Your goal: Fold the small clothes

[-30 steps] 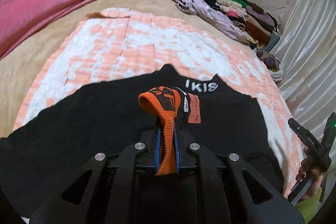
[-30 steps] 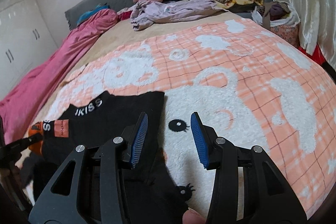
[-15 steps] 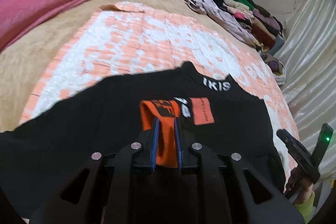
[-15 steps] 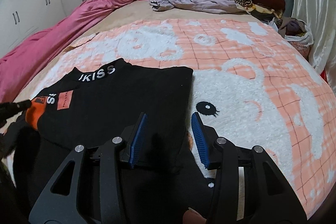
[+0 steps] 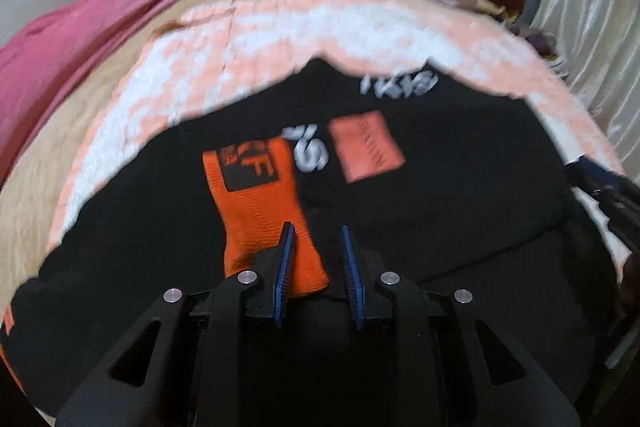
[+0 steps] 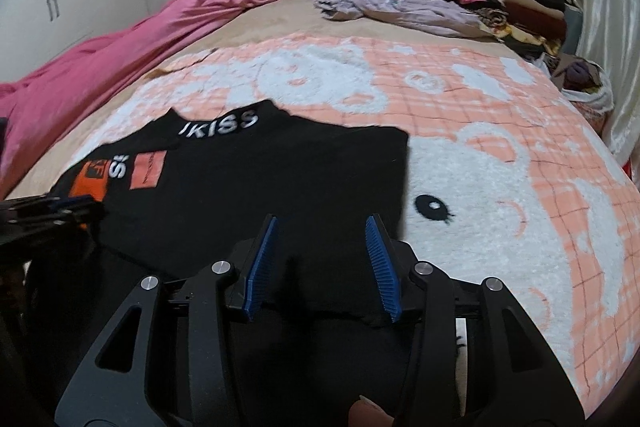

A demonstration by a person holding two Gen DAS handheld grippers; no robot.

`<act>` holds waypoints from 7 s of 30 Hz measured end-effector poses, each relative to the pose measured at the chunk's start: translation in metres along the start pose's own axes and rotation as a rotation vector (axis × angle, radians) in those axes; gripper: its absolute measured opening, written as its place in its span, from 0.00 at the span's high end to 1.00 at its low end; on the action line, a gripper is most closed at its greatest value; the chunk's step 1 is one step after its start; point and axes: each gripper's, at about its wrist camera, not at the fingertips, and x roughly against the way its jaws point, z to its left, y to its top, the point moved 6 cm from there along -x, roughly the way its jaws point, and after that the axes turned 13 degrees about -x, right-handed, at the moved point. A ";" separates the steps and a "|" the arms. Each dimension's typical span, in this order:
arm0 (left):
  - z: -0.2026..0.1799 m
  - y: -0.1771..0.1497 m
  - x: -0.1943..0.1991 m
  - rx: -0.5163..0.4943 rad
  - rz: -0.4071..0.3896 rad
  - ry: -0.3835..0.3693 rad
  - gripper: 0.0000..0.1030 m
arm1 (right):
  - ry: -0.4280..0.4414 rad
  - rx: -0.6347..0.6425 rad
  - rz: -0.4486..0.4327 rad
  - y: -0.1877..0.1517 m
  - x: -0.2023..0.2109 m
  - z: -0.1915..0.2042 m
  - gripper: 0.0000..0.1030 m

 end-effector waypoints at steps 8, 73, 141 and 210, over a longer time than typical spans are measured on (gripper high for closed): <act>0.011 -0.005 -0.002 0.054 0.002 -0.058 0.75 | -0.091 0.020 0.151 -0.018 -0.030 -0.013 0.64; 0.125 -0.098 0.155 0.348 -0.218 0.164 0.07 | 0.279 0.219 -0.053 -0.043 0.080 0.165 0.10; 0.107 -0.045 0.179 0.373 -0.340 -0.083 0.87 | 0.178 0.039 -0.053 -0.004 0.065 0.107 0.10; 0.143 -0.020 0.089 0.381 -0.263 0.059 0.58 | 0.250 0.126 -0.003 0.057 0.036 0.132 0.93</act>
